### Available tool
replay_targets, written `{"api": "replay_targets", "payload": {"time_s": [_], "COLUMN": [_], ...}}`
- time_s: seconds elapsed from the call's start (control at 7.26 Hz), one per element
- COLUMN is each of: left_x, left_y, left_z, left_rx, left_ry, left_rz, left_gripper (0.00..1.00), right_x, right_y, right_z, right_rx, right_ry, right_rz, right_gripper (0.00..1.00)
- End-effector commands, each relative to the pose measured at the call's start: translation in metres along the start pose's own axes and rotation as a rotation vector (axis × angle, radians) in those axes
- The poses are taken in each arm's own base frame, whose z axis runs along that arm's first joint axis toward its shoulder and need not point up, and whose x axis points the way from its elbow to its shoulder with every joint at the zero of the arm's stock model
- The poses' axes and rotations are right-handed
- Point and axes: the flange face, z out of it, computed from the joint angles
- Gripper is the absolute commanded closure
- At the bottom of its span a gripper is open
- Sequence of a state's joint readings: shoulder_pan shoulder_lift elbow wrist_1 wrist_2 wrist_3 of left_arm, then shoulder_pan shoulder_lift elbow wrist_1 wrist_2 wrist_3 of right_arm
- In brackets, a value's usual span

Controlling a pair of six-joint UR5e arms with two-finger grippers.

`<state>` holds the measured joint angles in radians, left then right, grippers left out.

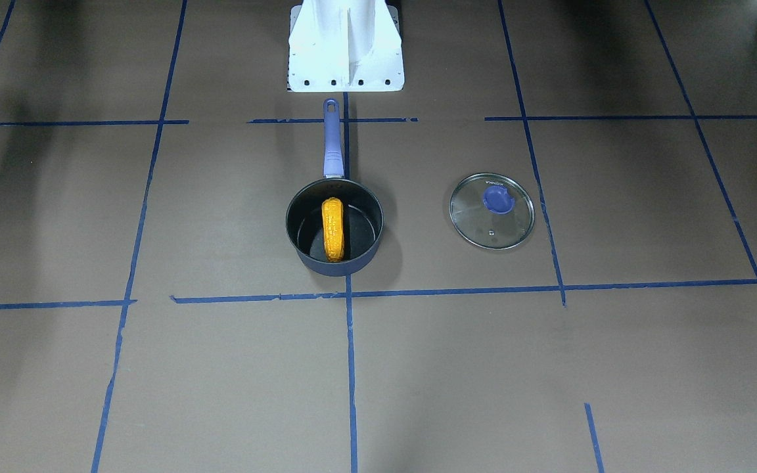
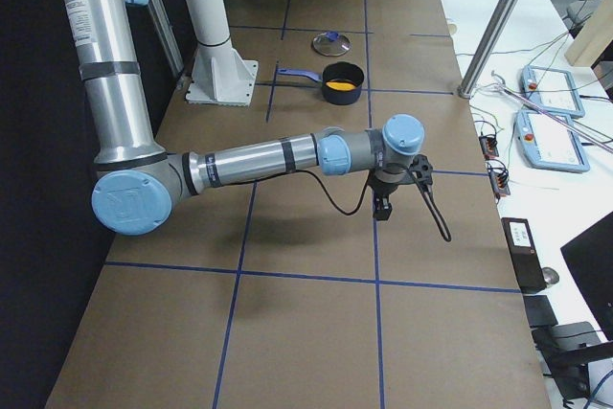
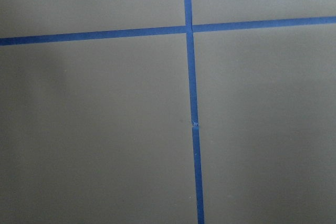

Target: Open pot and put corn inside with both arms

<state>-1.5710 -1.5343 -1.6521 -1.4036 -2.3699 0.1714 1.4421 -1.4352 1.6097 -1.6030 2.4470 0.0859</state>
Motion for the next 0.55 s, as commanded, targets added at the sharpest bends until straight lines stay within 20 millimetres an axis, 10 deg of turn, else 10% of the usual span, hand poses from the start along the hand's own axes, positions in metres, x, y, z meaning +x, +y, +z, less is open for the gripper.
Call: {"api": "replay_targets", "payload": {"time_s": [0.0, 0.41], "left_x": [-0.006, -0.005], "left_y": [0.001, 0.001], "left_z": [0.005, 0.005], "left_rx": [-0.01, -0.011], "left_ry": [0.002, 0.004], "left_rz": [-0.009, -0.008], "left_gripper": [0.0, 0.0], "right_x": [0.086, 0.105], "right_y": [0.054, 0.071], "right_z": [-0.002, 0.003], "right_rx": [-0.001, -0.011], "right_ry": [-0.01, -0.02], "right_rz": [0.019, 0.054], "right_gripper": [0.01, 0.01]}}
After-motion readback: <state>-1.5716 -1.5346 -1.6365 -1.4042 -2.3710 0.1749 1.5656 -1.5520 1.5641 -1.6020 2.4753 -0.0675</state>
